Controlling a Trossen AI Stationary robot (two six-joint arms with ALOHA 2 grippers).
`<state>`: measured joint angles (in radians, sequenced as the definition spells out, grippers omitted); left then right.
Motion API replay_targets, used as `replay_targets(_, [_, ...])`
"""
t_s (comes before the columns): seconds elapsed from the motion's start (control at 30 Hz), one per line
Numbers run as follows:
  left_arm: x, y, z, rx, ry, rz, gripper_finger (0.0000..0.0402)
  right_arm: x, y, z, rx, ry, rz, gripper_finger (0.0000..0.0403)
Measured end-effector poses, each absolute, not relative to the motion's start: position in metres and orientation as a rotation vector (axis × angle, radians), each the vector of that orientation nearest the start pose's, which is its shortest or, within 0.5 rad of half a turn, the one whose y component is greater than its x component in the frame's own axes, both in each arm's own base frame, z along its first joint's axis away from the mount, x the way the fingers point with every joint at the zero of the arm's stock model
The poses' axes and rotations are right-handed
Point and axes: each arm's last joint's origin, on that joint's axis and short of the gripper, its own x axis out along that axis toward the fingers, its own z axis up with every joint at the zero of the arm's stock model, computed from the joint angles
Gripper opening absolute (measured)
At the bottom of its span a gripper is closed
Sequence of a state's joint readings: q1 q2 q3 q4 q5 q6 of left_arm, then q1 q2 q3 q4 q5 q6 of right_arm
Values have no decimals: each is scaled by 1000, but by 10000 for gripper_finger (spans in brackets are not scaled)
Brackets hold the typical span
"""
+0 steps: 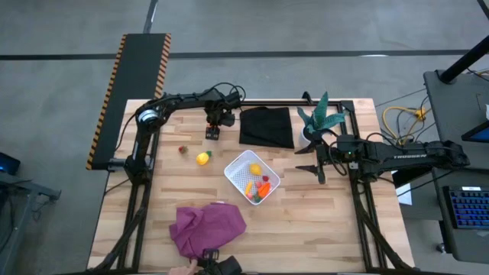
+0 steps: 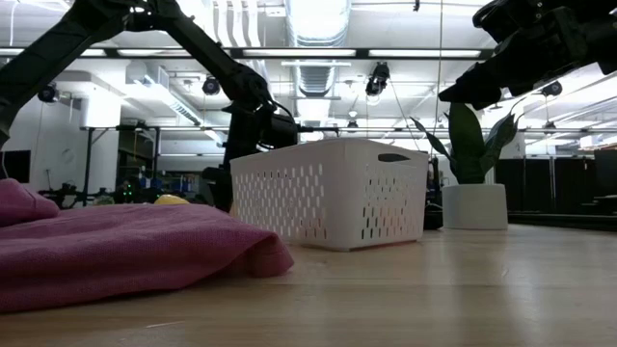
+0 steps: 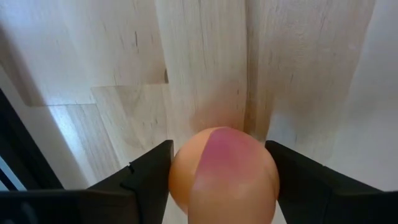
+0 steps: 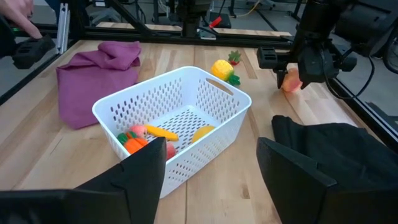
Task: Pick and placing Produce into tupperware
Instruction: Put the large peach into the white bin
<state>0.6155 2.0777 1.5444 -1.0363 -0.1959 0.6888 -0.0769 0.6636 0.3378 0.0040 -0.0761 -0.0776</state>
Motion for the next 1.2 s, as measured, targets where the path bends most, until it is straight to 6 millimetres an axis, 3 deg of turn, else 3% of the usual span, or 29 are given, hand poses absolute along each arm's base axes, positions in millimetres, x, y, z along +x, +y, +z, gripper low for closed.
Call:
replay_targets(0.37, [312,229,170,181,1708,103,219,155,-10,214,-52,321,12,242])
replay_targets(0.73, [311,214,205,200,1621,142,219,155,-10,214,-53,321,12,238])
replay_targets(0.97, [316,187,242,192,1469,124,219,155,-10,214,-52,320,12,242])
replay_targets(1.2, [330,138,280,254,1251,58,219,155,-10,215,-53,314,11,238])
